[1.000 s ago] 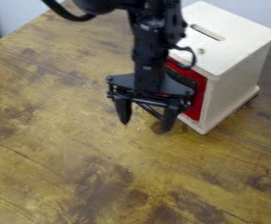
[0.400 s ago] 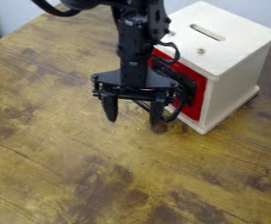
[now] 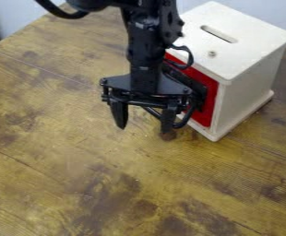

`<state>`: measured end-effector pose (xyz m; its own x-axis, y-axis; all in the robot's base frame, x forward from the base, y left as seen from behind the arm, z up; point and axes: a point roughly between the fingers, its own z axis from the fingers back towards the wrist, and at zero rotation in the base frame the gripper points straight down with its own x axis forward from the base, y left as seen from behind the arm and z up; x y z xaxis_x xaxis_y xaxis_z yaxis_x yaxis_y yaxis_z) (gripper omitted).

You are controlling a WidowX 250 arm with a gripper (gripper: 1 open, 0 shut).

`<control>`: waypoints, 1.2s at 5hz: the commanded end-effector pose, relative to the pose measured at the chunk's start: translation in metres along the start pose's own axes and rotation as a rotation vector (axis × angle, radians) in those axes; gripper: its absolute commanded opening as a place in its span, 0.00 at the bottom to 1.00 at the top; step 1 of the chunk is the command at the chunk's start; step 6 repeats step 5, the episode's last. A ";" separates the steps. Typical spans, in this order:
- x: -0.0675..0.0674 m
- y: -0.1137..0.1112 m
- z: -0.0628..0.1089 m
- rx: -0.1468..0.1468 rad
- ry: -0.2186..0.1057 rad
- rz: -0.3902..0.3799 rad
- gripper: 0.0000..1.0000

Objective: Close the drawer

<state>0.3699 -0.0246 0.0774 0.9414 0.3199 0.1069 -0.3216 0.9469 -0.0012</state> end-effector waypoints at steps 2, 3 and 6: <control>0.005 -0.012 0.022 -0.032 -0.047 -0.063 1.00; 0.003 -0.013 0.025 -0.039 -0.054 -0.087 1.00; 0.003 -0.005 0.011 -0.020 -0.043 -0.083 1.00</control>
